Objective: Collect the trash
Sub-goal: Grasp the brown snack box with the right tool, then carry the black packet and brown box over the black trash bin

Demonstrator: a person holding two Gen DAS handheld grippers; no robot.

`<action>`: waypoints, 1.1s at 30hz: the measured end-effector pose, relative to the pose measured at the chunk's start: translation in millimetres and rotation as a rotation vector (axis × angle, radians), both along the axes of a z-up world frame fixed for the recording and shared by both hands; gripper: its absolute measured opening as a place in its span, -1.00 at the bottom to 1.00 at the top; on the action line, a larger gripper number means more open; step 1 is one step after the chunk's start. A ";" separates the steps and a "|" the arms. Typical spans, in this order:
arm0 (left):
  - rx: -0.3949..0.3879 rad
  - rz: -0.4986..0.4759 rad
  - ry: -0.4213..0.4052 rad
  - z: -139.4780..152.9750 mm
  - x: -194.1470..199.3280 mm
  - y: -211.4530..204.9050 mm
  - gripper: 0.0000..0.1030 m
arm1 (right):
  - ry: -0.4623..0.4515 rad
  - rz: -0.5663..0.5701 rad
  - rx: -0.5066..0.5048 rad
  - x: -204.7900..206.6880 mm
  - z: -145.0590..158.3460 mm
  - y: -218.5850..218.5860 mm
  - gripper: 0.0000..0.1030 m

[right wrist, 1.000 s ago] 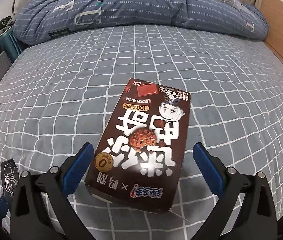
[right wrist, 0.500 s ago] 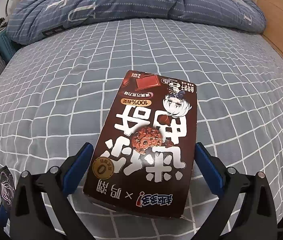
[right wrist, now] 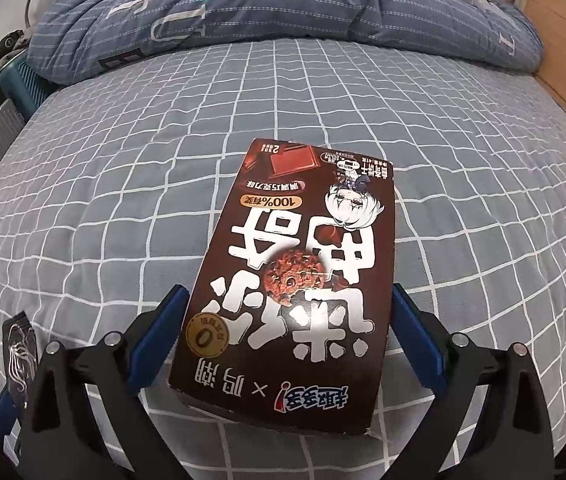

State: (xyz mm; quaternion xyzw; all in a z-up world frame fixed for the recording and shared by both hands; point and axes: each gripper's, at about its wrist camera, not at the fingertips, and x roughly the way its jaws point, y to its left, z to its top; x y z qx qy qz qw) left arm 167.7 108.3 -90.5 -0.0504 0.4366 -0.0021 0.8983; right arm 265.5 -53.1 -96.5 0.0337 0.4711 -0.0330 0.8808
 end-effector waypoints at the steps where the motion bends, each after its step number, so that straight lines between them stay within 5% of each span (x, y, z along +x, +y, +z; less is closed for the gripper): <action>1: 0.000 0.000 -0.001 0.6 -0.1 -1.2 -0.08 | -0.004 0.007 -0.005 -1.6 1.4 -0.1 0.81; 33: -0.037 -0.083 -0.041 25.0 -57.4 -59.9 -0.08 | -0.131 0.133 -0.077 -123.1 49.3 -66.2 0.81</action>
